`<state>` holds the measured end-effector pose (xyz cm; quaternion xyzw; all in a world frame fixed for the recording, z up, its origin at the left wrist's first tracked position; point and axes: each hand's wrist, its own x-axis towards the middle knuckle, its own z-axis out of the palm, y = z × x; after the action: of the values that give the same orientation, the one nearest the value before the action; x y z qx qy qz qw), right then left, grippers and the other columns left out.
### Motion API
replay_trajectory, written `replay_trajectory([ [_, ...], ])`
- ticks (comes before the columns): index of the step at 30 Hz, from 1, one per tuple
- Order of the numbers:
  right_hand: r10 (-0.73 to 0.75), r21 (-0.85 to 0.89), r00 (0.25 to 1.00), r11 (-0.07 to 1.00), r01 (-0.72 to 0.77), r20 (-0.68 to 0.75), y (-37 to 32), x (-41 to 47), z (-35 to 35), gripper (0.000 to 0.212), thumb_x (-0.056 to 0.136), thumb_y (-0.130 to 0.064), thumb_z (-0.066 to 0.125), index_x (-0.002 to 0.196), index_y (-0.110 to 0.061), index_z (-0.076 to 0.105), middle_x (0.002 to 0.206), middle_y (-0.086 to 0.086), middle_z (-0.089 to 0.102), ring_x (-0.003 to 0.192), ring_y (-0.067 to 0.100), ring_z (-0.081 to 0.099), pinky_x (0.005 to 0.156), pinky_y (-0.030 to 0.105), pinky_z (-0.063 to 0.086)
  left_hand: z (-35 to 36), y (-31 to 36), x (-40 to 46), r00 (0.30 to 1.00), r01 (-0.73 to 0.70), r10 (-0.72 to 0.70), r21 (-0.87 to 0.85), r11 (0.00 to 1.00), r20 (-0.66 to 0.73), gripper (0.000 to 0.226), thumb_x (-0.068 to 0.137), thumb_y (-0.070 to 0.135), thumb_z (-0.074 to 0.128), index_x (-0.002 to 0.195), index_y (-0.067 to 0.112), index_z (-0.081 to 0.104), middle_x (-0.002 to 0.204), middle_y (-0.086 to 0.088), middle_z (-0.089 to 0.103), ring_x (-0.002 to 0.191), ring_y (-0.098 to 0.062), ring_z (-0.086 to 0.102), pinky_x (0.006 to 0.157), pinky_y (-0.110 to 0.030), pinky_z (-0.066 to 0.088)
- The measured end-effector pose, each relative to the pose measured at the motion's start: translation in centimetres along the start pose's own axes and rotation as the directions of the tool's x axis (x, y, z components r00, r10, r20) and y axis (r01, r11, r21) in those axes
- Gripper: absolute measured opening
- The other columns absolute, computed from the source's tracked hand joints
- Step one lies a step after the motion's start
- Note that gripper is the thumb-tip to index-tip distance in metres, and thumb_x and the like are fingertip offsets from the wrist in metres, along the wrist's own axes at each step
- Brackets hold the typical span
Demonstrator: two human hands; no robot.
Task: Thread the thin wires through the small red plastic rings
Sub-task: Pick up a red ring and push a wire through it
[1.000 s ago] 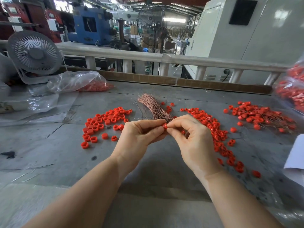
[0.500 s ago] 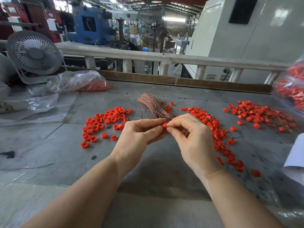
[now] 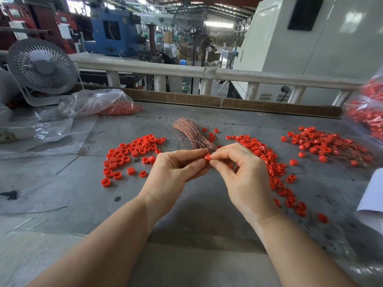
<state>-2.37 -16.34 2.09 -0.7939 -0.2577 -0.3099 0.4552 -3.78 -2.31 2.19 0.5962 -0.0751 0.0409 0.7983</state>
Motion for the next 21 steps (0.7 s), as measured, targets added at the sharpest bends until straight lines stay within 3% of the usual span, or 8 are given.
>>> replay_trajectory([
  [8,-0.035,-0.003,0.999,0.999,0.035,-0.010,0.00,0.00,0.00,0.005,0.077,-0.006,0.066,0.078,-0.009,0.070,0.079,-0.005,0.063,0.077,0.005,0.056,0.070,0.008,0.038,0.02,0.00,-0.01,0.999,-0.044,0.043,-0.038,0.998,-0.014,0.022,0.072,-0.003,0.062,0.089,0.010,0.070,0.082,-0.006,0.074,0.079,-0.014,0.070,0.067,-0.016,0.054],
  [21,-0.030,0.024,1.000,0.999,0.030,-0.002,-0.07,-0.02,0.00,0.005,0.078,-0.006,0.065,0.078,-0.009,0.069,0.079,-0.004,0.064,0.076,0.005,0.056,0.069,0.007,0.037,0.00,0.11,-0.05,0.999,-0.038,0.037,-0.033,0.999,-0.028,0.028,0.062,0.009,0.066,0.089,0.006,0.070,0.082,-0.009,0.073,0.078,-0.016,0.070,0.067,-0.017,0.054],
])
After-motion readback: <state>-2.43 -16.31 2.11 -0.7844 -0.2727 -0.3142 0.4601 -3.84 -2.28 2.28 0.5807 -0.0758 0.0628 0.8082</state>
